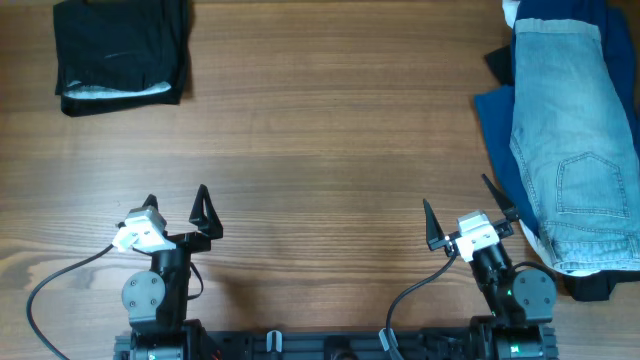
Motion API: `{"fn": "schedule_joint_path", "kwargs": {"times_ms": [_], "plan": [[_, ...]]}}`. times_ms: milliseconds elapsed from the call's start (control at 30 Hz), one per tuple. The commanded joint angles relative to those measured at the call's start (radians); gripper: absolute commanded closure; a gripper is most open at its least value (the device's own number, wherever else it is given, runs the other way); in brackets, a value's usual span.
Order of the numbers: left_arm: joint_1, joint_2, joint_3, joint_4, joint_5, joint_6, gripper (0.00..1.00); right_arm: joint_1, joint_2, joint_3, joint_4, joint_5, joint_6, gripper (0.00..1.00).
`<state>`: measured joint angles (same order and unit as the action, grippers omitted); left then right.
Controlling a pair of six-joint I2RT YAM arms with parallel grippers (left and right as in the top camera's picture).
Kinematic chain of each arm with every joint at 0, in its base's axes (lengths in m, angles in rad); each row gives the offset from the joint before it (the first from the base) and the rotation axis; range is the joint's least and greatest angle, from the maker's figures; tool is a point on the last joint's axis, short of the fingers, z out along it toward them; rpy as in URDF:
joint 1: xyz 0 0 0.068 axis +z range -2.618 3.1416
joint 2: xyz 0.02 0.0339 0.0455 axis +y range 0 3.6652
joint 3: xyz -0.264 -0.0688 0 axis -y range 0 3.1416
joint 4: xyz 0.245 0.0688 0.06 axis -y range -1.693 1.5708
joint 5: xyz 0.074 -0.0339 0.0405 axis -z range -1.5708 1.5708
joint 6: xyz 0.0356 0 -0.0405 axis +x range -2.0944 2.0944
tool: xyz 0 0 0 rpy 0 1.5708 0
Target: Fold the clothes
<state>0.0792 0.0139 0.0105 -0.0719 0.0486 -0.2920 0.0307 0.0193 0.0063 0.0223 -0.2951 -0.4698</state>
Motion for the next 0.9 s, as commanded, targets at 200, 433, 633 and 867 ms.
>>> {"fn": "schedule_joint_path", "kwargs": {"times_ms": [200,433,633,867], "plan": [[-0.005,-0.008,-0.005,-0.004,-0.013,-0.008,0.0,-0.004,-0.005,-0.001,0.005,-0.016,-0.489,0.0],[-0.005,-0.008,-0.005,-0.004,-0.013,-0.008,0.0,-0.004,-0.005,-0.001,0.005,-0.016,-1.399,0.0],[-0.005,-0.008,-0.005,-0.004,-0.013,-0.008,0.0,-0.004,-0.005,-0.001,0.003,-0.019,-1.651,0.0],[-0.005,0.022,-0.005,-0.004,-0.013,-0.008,0.0,-0.004,-0.005,-0.001,0.004,-0.019,-1.651,0.0]]}}
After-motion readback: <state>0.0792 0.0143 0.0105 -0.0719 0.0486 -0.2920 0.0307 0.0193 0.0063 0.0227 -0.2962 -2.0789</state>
